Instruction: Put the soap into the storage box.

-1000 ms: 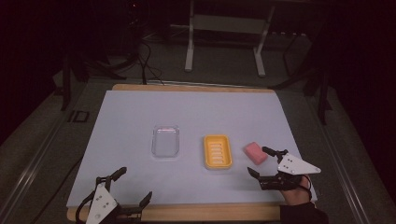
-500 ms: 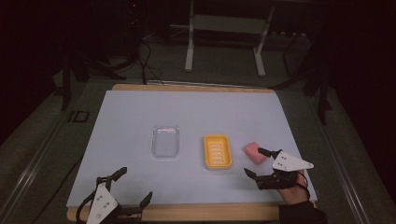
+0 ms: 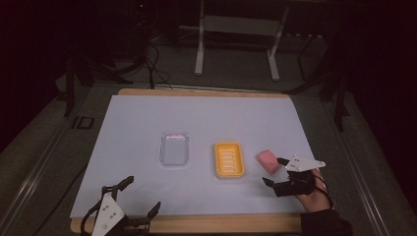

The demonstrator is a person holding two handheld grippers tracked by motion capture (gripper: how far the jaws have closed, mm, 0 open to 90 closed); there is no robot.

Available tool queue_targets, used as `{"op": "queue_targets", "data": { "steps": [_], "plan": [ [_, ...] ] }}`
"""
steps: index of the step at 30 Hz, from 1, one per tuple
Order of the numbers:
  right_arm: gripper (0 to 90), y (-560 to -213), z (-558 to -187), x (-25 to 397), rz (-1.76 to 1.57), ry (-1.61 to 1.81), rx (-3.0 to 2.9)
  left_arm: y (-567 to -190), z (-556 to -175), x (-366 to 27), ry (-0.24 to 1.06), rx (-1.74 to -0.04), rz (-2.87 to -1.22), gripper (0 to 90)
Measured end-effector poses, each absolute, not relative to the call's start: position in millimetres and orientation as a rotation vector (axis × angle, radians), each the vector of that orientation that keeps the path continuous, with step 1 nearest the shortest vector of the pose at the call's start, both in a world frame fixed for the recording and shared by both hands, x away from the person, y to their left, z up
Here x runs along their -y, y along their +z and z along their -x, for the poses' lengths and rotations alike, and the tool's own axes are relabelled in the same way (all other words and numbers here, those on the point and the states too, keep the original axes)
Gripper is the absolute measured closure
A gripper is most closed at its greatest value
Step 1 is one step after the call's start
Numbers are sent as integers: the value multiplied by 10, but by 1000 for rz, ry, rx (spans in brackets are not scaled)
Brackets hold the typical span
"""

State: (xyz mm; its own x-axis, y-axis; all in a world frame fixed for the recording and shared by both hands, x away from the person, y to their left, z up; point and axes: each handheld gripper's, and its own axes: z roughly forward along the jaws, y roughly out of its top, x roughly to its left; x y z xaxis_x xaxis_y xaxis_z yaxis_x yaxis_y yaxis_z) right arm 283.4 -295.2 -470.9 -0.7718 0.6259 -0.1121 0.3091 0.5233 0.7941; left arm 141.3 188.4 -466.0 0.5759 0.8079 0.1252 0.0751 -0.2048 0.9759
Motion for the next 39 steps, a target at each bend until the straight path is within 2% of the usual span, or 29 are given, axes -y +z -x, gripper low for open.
{"op": "queue_targets", "data": {
  "steps": [18,39],
  "plan": [
    [132,-4842,-2941,3113,-1150,782,-2604,-4668,-1422,-1877,797,-750,-1674,18],
    [148,-4778,-3025,3184,-1454,415,-2795,-4665,-1413,-1867,806,-746,-1679,18]
  ]
}}
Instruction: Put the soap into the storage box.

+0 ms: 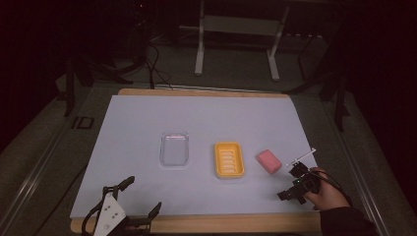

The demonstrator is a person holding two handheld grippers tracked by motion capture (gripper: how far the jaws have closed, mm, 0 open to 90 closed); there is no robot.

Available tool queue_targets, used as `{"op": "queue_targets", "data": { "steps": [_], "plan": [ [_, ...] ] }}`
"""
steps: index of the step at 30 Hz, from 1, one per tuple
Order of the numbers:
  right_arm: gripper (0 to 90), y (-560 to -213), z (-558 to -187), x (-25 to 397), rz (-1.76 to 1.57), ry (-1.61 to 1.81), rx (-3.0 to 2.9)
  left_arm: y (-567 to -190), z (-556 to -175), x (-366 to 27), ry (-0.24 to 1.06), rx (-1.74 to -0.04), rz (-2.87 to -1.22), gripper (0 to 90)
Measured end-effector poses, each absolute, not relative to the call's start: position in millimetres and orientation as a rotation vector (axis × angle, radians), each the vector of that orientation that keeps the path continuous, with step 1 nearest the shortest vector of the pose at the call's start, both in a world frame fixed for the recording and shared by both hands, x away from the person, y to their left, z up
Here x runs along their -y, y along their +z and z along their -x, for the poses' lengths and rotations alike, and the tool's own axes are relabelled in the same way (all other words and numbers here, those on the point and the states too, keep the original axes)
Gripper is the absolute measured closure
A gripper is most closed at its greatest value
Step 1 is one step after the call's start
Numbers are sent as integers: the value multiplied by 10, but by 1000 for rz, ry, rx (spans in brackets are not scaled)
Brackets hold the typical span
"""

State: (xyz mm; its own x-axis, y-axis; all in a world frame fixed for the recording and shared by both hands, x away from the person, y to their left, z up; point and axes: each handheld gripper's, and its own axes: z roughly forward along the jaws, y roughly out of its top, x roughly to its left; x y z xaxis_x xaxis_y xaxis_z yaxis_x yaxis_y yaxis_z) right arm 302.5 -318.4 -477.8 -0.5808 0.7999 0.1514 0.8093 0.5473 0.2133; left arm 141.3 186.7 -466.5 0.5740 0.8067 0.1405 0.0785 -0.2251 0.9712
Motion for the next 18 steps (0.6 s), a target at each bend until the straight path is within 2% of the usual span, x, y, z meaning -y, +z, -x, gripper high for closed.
{"op": "queue_targets", "data": {
  "steps": [18],
  "plan": [
    [152,-4741,-3121,3254,1313,-12,2656,-4667,-1416,-1865,805,-749,-1679,18]
  ]
}}
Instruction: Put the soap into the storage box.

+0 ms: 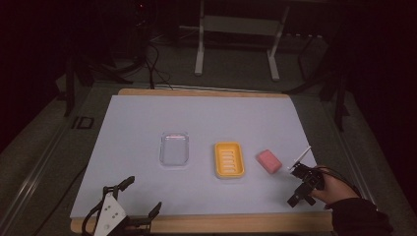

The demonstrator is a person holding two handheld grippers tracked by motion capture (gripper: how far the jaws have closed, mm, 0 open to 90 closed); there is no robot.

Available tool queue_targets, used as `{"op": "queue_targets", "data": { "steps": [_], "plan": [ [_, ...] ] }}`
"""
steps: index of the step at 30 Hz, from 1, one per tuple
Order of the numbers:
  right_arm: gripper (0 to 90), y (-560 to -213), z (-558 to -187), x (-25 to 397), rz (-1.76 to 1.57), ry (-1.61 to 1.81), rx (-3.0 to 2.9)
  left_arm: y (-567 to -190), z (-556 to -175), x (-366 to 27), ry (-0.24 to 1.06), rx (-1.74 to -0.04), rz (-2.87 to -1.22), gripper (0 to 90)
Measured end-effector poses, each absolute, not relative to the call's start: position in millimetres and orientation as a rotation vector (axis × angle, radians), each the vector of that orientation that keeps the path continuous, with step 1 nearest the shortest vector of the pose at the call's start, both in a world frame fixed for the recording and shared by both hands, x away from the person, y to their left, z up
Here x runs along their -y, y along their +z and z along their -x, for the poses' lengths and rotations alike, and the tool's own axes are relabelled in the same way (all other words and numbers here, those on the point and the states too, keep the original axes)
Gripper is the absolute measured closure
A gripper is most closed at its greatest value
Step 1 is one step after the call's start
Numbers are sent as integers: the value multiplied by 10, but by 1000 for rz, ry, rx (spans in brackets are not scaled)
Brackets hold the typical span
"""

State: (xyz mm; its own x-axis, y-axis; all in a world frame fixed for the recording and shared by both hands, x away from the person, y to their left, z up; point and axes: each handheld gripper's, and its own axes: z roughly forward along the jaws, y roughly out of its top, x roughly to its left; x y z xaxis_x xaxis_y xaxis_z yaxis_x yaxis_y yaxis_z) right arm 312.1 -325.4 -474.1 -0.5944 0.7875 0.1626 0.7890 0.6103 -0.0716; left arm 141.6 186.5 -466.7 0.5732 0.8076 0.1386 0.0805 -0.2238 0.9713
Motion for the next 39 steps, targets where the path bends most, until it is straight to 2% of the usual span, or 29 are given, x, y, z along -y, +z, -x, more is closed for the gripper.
{"op": "queue_targets", "data": {
  "steps": [9,39],
  "plan": [
    [137,-4669,-3232,3266,1206,79,2688,-4666,-1415,-1866,803,-748,-1677,18],
    [135,-4556,-3591,3107,1185,-55,2821,-4667,-1416,-1868,799,-745,-1677,18]
  ]
}}
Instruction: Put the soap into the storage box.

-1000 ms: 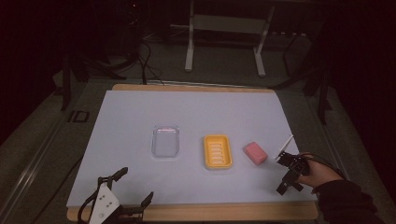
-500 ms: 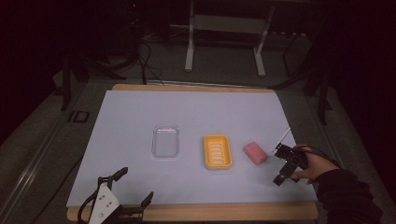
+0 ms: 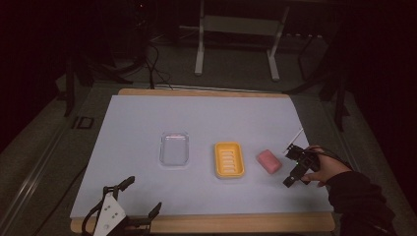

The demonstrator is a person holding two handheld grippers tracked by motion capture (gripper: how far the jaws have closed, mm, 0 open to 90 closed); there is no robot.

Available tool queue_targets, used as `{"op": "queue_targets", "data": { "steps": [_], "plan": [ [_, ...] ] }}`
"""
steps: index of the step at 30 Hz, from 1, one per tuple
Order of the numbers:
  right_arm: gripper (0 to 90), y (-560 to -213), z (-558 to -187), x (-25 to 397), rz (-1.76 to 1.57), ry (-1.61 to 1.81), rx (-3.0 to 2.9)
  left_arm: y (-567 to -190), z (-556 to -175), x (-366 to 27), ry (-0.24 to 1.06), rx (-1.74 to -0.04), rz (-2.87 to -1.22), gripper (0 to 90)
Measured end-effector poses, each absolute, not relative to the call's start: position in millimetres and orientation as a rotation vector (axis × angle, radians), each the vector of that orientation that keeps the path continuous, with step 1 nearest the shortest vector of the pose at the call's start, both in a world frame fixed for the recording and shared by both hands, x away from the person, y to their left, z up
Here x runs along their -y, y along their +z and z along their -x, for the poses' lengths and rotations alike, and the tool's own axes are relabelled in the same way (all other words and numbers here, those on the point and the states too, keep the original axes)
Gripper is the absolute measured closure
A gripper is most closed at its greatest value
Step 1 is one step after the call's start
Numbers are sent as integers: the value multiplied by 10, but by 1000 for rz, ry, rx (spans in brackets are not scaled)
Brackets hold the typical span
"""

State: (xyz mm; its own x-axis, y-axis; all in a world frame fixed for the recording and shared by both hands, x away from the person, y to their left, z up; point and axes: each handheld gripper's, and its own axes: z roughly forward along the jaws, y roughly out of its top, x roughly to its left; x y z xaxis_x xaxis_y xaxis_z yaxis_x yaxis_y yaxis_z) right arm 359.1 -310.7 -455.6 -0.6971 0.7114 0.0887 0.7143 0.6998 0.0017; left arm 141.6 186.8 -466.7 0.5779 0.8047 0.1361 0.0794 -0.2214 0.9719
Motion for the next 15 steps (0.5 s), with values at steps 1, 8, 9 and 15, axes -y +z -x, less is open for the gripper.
{"op": "queue_targets", "data": {
  "steps": [1,8,9,15],
  "plan": [
    [135,-4544,-3617,3085,1185,-69,2833,-4667,-1416,-1868,798,-744,-1677,18],
    [139,-4526,-3700,2993,1168,-158,2860,-4668,-1416,-1870,796,-743,-1675,18],
    [144,-4528,-3712,2982,1165,-170,2860,-4668,-1417,-1870,795,-743,-1676,18],
    [149,-4531,-3780,2913,1179,-304,2875,-4668,-1417,-1870,793,-741,-1678,18]
  ]
}}
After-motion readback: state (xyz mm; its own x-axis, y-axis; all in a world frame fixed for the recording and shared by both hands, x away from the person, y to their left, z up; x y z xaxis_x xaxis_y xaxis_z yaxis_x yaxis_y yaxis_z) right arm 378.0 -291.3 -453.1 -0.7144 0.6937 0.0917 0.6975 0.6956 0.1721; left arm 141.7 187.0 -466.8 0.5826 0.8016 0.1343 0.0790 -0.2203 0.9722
